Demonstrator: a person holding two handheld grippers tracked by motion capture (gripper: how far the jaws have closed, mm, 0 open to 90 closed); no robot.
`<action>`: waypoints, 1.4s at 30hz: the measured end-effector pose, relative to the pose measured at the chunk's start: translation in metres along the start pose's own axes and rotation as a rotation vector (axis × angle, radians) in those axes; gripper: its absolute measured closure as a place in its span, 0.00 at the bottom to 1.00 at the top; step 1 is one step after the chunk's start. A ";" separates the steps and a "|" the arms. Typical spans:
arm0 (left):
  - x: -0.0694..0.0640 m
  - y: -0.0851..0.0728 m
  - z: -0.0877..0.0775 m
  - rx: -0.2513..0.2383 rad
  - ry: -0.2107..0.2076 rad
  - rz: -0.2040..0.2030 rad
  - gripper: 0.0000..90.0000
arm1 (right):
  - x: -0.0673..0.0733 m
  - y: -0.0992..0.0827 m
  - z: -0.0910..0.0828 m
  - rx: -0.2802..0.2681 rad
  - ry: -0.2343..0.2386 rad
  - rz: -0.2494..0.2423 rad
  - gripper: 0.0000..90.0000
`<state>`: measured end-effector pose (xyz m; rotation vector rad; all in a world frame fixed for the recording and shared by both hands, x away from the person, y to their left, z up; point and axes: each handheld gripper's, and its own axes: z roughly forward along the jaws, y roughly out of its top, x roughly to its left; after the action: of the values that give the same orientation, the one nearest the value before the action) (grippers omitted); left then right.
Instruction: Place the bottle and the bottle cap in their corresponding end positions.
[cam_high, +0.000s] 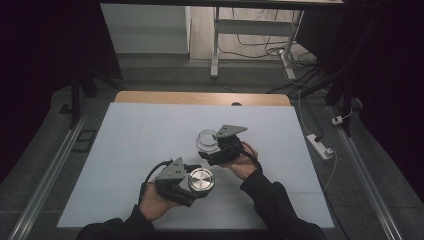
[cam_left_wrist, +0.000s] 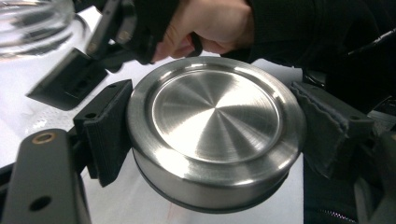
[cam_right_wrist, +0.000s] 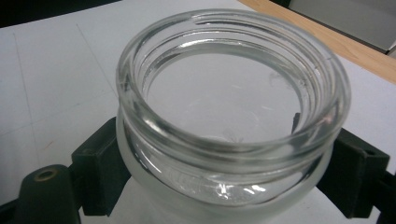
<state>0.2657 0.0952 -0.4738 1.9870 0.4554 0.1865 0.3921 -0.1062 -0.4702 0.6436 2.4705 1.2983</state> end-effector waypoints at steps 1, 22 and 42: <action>0.000 0.000 0.001 0.004 -0.001 0.002 0.21 | -0.001 0.000 0.001 -0.001 -0.001 0.001 0.16; 0.008 -0.018 0.022 0.068 0.009 -0.017 0.21 | -0.020 0.002 0.020 0.019 -0.036 0.010 0.16; 0.025 -0.034 0.045 0.125 0.039 -0.052 0.21 | -0.038 0.001 0.042 0.030 -0.067 0.028 0.16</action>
<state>0.2951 0.0808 -0.5259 2.0938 0.5553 0.1675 0.4433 -0.0953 -0.4912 0.7199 2.4397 1.2307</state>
